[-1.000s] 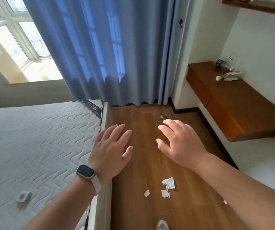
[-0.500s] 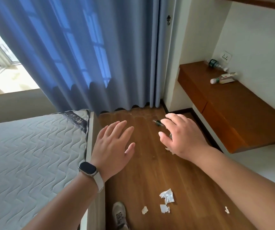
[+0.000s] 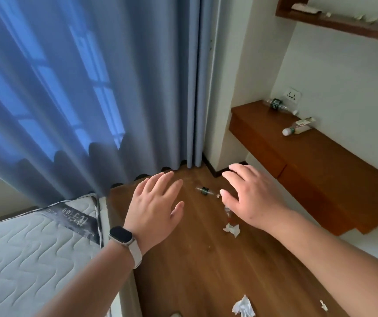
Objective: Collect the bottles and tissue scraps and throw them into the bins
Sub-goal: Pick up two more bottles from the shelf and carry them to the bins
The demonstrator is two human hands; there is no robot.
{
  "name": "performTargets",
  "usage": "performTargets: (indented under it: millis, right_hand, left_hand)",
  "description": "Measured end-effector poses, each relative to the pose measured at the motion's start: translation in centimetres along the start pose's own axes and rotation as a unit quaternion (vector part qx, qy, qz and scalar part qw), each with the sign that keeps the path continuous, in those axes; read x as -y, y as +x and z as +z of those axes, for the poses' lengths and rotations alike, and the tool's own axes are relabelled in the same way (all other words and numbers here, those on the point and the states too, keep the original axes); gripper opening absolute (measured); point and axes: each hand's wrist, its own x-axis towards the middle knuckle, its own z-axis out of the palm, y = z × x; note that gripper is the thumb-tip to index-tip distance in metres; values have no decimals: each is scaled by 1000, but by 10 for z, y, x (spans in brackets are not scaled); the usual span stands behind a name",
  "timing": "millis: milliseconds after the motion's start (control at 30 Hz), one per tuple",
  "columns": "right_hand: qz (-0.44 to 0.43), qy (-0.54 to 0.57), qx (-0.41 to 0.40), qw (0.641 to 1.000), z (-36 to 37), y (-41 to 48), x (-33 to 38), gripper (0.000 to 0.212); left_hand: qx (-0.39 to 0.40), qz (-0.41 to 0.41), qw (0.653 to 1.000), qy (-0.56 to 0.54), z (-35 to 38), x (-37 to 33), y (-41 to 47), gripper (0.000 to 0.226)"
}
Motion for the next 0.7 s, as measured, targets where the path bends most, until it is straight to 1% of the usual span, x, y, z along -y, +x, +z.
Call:
performTargets:
  millis: [167, 300, 433, 567, 700]
  right_hand:
    - [38, -20, 8, 999, 4, 30, -7, 53]
    - [69, -37, 4, 997, 4, 56, -25, 46]
    - [89, -20, 7, 996, 15, 81, -41, 46]
    - [115, 9, 28, 993, 34, 114, -74, 50]
    - [123, 15, 41, 991, 50, 156, -125, 52]
  left_hand:
    - [3, 38, 999, -23, 15, 33, 44, 45]
    - [17, 53, 998, -29, 26, 41, 82, 45]
    - [18, 71, 996, -41, 43, 41, 117, 44]
    - [24, 81, 996, -35, 67, 36, 168, 45]
    - [28, 86, 996, -22, 100, 25, 235, 46]
